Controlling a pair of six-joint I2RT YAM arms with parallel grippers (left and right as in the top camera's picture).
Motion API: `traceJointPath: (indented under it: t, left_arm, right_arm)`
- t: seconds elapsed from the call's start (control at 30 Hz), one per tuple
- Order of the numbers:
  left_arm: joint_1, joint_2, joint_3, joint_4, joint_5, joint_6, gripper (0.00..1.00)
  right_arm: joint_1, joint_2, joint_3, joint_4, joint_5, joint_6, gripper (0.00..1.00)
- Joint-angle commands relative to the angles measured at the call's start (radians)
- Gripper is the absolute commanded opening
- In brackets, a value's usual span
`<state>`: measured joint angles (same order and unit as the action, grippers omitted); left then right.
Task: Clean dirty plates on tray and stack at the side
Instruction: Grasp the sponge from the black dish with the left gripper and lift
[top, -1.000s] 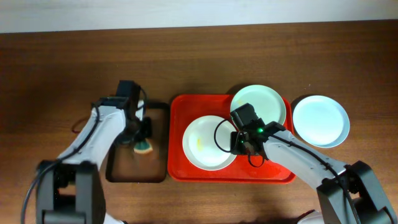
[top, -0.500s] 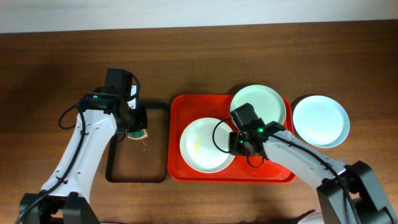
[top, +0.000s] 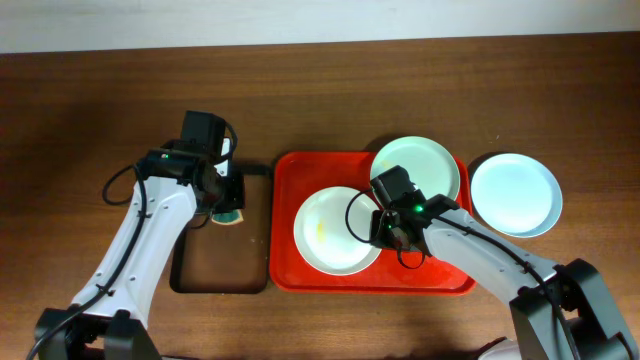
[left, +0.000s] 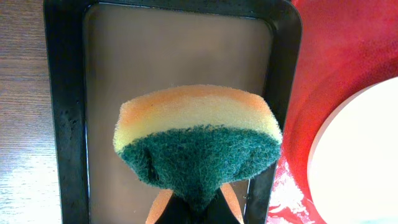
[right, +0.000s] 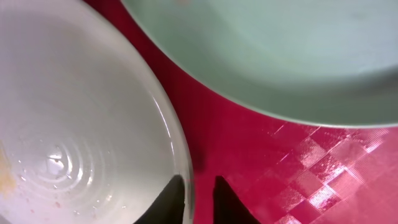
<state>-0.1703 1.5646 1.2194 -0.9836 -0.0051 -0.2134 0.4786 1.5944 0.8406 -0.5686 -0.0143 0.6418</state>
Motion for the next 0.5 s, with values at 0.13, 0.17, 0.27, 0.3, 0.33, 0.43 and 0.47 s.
traceJointPath:
  t: [0.13, 0.17, 0.27, 0.3, 0.33, 0.43, 0.47]
  left_arm:
    - [-0.002, -0.009, -0.09, 0.055, -0.01, 0.005, 0.0]
    - [-0.002, -0.009, -0.085, 0.055, -0.011, 0.005, 0.0]
    - [0.001, -0.007, 0.003, -0.025, -0.011, -0.003, 0.0]
    - [0.001, 0.002, 0.061, -0.074, -0.032, -0.01, 0.0]
    - [0.001, 0.02, 0.111, -0.119, -0.052, -0.011, 0.0]
    - [0.001, 0.132, 0.197, -0.189, -0.036, -0.018, 0.0]
    - [0.001, 0.154, 0.197, -0.192, -0.036, -0.018, 0.0]
  right_arm:
    - [0.005, 0.003, 0.008, 0.0, 0.015, 0.003, 0.04]
    - [0.005, 0.003, 0.008, 0.0, 0.015, 0.003, 0.04]
    - [0.005, 0.003, 0.008, 0.0, 0.014, 0.003, 0.04]
    - [0.005, 0.003, 0.009, 0.0, 0.014, 0.003, 0.04]
    - [0.005, 0.003, 0.009, 0.0, 0.014, 0.003, 0.04]
    - [0.005, 0.003, 0.009, 0.0, -0.068, 0.003, 0.04]
    - [0.005, 0.003, 0.009, 0.0, -0.067, 0.003, 0.04]
